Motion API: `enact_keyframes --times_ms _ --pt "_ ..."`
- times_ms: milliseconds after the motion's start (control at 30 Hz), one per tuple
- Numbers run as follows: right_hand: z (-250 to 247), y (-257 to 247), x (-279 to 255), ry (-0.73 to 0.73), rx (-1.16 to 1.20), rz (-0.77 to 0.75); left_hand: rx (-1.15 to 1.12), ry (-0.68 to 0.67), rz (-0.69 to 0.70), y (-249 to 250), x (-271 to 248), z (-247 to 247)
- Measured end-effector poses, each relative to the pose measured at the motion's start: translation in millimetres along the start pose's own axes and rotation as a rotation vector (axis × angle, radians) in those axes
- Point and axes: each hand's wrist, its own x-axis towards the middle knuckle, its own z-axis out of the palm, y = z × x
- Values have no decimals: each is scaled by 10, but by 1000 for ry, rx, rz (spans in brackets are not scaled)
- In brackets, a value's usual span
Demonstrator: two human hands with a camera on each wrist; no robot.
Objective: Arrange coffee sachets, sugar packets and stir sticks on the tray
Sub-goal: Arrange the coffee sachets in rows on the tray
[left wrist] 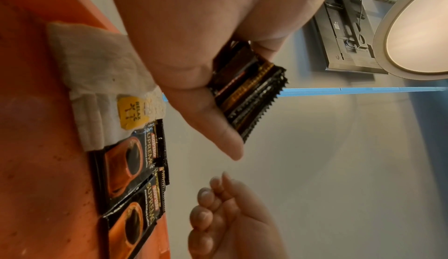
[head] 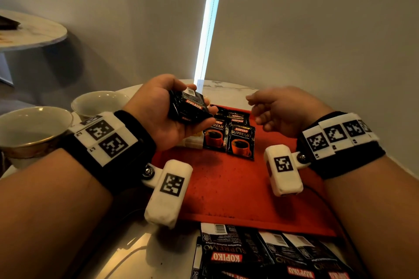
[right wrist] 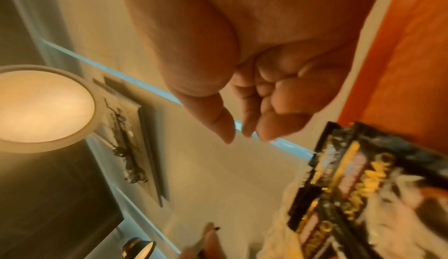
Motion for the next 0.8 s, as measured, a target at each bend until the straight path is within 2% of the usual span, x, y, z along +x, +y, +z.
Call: enact_keyframes --times_ms 100,200,467,633,800 --pt "61 -182 -123 -80 -109 -61 2 19 8 27 -5 -1" --pt "128 -291 -96 -81 -264 -17 -8 17 12 42 -14 1" --pt "268 -275 -171 -94 -1105 63 -29 18 11 52 -36 20" --pt "300 -133 -279 -89 -1188 104 -27 1 -3 47 -27 23" --pt "307 -78 -236 -70 -1211 72 -15 5 8 41 -31 27"
